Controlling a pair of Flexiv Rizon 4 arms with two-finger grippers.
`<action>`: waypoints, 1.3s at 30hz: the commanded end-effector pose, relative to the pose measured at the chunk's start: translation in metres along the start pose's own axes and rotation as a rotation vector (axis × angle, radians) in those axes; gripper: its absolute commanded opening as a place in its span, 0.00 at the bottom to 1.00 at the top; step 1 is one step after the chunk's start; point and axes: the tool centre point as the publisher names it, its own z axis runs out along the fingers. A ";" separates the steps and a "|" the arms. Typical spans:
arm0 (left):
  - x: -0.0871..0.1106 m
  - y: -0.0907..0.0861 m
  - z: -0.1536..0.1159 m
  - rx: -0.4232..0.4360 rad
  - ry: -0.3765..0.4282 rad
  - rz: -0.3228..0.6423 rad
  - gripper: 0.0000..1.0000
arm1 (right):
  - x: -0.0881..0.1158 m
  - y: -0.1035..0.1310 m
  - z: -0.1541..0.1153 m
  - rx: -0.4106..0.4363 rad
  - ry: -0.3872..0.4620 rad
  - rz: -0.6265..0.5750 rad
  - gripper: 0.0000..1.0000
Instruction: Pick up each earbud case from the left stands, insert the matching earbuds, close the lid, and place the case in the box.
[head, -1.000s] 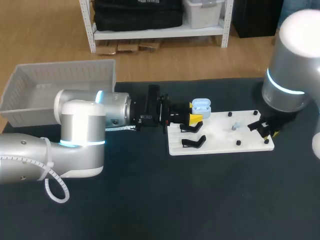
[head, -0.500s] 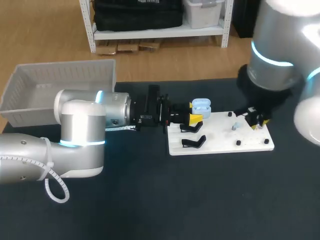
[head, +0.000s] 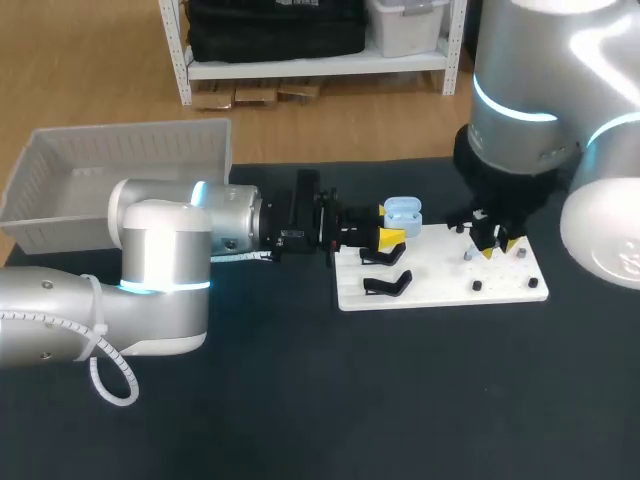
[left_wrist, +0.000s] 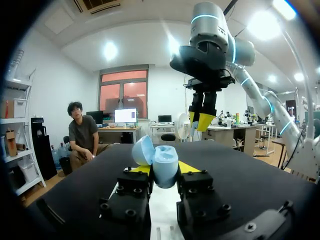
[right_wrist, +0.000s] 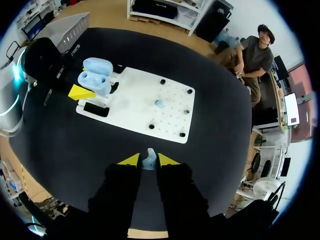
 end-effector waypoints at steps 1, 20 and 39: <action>0.001 -0.002 0.000 -0.007 -0.003 0.004 0.00 | 0.005 -0.001 -0.001 0.000 -0.017 0.003 0.00; 0.001 -0.002 0.000 -0.007 -0.003 0.004 0.00 | -0.048 0.034 -0.021 -0.011 0.077 0.336 0.00; 0.001 -0.002 0.000 -0.007 -0.003 0.004 0.00 | -0.073 0.039 -0.013 0.053 0.151 0.465 0.00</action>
